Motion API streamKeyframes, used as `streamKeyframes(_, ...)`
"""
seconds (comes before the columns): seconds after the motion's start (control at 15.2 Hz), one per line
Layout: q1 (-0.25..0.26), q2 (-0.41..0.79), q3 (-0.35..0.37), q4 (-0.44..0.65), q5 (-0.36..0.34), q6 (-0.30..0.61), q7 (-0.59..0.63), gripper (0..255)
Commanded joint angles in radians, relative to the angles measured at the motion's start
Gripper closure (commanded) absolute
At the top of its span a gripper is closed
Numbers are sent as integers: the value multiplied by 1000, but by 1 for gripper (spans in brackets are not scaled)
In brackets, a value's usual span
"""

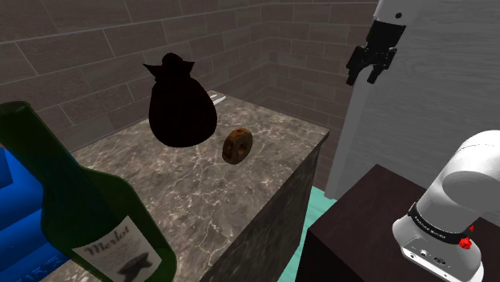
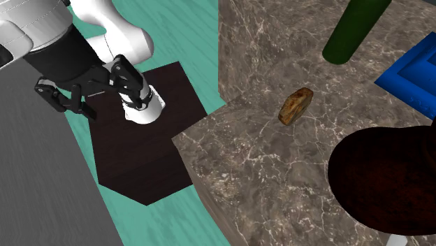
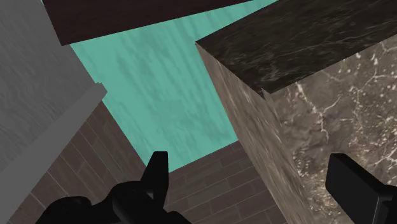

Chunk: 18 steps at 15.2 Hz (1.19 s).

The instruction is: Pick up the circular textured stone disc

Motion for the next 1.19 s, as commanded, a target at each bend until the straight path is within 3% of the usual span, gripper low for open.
streamKeyframes(0.0,0,0,0,0,0,0,0,0)
streamKeyframes(0.53,-12,-3,271,0,112,27,402,0)
streamKeyframes(1.12,-81,177,580,167,170,68,857,0)
